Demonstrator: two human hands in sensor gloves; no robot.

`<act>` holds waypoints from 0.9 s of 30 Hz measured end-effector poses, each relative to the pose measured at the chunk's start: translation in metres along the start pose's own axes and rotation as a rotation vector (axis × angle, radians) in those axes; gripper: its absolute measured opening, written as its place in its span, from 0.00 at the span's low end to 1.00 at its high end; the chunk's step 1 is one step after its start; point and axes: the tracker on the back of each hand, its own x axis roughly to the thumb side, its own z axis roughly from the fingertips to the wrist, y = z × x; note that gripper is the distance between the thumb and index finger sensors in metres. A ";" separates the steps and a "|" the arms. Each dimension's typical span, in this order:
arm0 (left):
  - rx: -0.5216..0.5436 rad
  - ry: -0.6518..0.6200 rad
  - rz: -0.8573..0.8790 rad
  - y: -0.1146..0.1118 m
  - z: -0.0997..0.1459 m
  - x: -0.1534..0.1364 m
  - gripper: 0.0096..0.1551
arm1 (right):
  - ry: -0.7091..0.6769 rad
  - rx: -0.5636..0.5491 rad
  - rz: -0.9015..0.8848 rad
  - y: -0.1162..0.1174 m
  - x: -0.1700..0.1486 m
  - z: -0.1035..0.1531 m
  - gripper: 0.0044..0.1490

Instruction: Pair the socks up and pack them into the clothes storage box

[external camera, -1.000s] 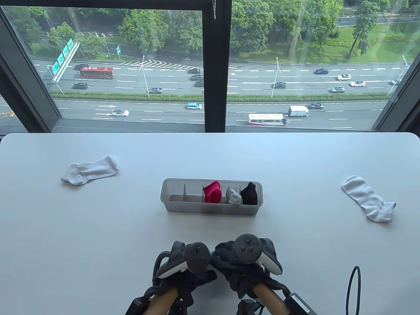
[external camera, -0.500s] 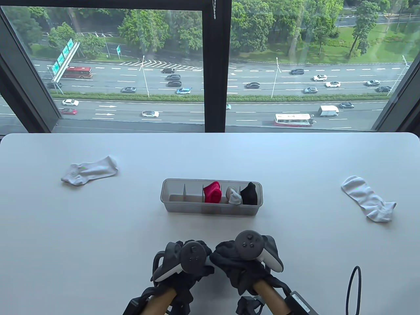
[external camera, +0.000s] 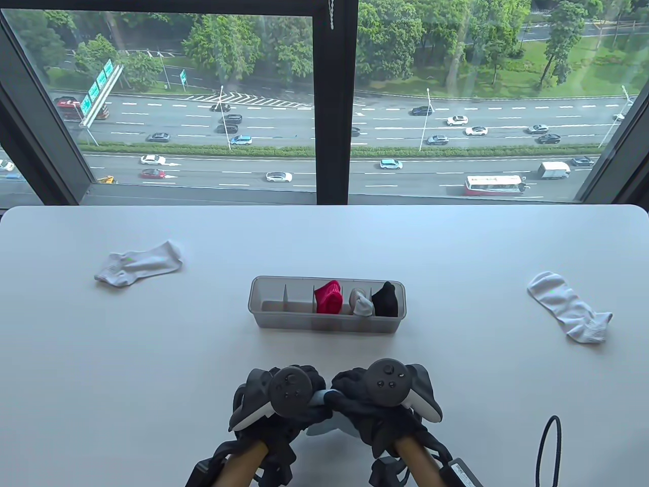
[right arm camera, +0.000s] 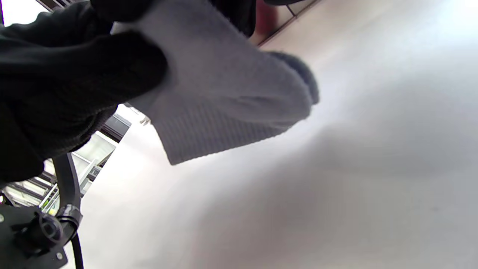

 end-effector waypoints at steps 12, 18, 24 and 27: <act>-0.123 0.031 -0.008 -0.004 -0.002 -0.009 0.33 | -0.023 -0.128 0.044 -0.002 0.020 0.000 0.31; -0.135 0.011 0.011 -0.003 -0.003 -0.009 0.26 | -0.111 -0.048 -0.057 -0.002 0.008 0.003 0.37; 0.069 0.003 -0.001 0.003 0.003 -0.006 0.39 | -0.047 -0.137 -0.062 -0.007 0.001 0.004 0.33; 0.066 -0.015 -0.011 0.004 0.003 -0.004 0.33 | -0.062 -0.138 -0.074 -0.005 0.000 0.005 0.35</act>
